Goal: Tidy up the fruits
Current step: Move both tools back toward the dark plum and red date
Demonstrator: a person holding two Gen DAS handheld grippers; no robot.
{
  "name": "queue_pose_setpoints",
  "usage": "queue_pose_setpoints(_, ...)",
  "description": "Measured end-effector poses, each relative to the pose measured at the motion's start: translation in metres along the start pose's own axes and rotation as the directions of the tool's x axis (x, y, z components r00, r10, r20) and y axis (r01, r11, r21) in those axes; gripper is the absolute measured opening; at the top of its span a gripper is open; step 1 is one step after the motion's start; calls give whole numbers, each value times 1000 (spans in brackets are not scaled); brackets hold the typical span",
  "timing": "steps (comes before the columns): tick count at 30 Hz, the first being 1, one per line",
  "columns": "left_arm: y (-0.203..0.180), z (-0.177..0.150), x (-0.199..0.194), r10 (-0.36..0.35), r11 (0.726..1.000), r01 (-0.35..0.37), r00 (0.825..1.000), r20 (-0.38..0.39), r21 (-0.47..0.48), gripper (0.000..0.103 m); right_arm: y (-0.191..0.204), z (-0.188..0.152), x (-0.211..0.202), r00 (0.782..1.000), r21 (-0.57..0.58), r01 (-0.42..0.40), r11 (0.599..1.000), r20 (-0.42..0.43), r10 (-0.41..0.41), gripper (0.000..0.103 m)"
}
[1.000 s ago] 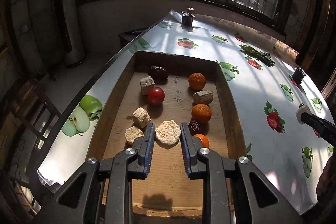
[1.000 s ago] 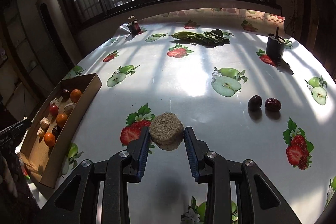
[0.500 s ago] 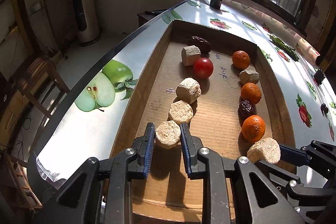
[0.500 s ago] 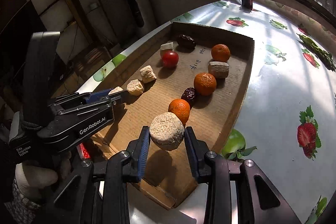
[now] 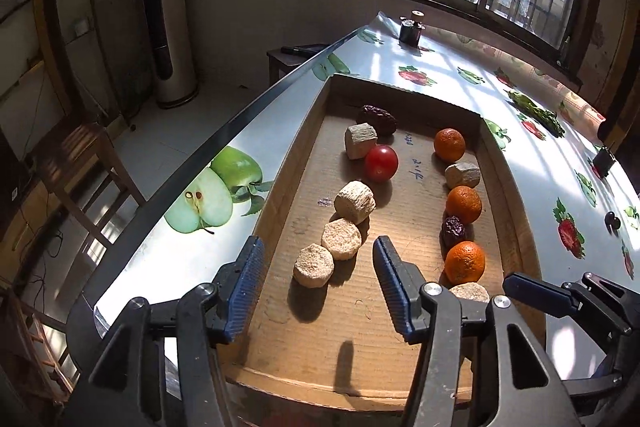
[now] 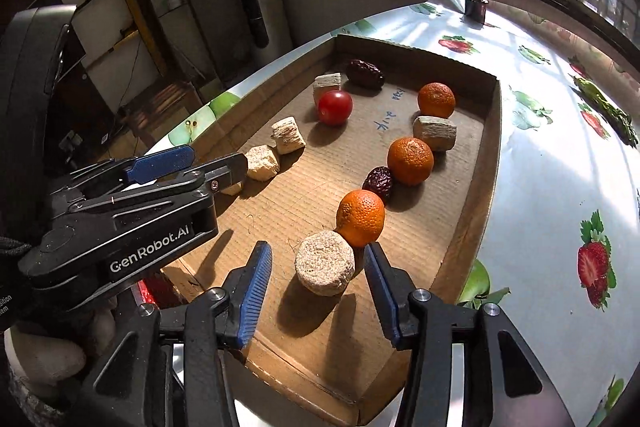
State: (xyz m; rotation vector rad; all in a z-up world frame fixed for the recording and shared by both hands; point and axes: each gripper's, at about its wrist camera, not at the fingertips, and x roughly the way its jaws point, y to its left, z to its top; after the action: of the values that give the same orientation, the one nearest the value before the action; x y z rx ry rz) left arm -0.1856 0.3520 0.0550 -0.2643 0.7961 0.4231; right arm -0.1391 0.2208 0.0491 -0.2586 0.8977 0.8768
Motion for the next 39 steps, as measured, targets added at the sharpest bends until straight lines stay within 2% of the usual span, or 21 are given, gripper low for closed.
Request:
queue_pose_setpoints(3,-5,2,-9,6,1000,-6,1000,29,14,61,-1,-4,-15,999,3,25,1000,45,-26,65)
queue_pose_setpoints(10,-27,2,-25,12,998,-16,998,68,60,66,-21,-18,-44,992,58,69,996,102,-75,67)
queue_pose_setpoints(26,-82,-12,-47,4,983,-20,996,87,180,68,-67,-61,-81,986,207,77,975,127,-105,70)
queue_pose_setpoints(39,-131,-19,-47,-25,957,4,997,69,289,71,-121,-84,-107,978,326,96,940,144,-149,72)
